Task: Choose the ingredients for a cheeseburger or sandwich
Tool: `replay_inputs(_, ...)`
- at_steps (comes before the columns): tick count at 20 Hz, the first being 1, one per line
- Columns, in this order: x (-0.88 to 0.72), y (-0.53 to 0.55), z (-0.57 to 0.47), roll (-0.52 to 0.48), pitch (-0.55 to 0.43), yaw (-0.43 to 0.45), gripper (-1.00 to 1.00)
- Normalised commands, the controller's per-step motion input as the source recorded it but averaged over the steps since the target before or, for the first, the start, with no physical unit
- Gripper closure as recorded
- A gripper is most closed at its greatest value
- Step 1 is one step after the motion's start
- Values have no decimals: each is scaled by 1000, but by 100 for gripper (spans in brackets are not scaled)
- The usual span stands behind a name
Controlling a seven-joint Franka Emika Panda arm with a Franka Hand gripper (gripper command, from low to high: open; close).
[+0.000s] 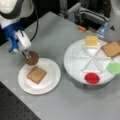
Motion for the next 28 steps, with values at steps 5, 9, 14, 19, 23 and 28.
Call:
replay_inputs(5, 285, -135, -177, 245, -33, 141, 100)
replay_inputs(9, 288, -178, -254, 169, -45, 150, 100)
replay_inputs(14, 294, -236, -175, 159, -82, 171, 100)
replay_inputs(19, 307, -289, -84, 191, -104, 159, 100)
replay_inputs(23, 318, -269, -81, 223, -109, 119, 100)
replay_inputs(28, 372, -189, -64, 204, -77, 67, 100)
